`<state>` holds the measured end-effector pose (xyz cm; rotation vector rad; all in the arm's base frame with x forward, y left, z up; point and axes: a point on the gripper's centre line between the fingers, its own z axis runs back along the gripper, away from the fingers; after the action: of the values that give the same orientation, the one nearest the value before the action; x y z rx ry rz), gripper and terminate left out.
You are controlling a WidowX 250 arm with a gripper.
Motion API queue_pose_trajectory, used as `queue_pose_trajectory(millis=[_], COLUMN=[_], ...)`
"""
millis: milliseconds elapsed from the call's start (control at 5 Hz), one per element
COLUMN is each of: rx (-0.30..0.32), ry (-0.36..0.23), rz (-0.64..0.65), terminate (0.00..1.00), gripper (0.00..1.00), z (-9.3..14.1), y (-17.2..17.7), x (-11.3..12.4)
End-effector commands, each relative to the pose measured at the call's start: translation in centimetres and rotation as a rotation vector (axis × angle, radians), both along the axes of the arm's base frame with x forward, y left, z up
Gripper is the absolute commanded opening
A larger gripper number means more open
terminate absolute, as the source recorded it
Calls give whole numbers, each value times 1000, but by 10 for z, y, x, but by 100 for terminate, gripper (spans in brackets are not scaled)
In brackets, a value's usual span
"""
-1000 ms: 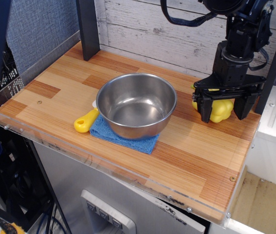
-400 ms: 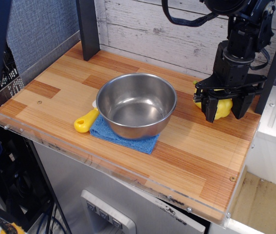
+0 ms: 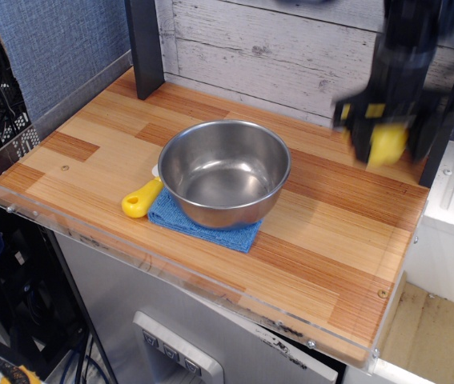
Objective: Pick yellow toy and place it on the right side of the table
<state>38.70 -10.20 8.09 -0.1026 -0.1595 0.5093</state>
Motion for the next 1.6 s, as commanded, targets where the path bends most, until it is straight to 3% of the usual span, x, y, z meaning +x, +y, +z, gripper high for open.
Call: queue_pose_trajectory(millis=[0,200,400,800,1000,1400], rx=[-121,-14,91,186,202,154], ry=[-207,-102,23,146,184,232], rz=[-183,-259,-312,-376,-363,-299], terminate=[0,0,0,0,0,0], gripper=[0,0,0,0,0,0], z=[114,111,78,48,25,-19], y=[77,120,163,243,263,291], x=[-15,-26,-32,-42,-59,-71])
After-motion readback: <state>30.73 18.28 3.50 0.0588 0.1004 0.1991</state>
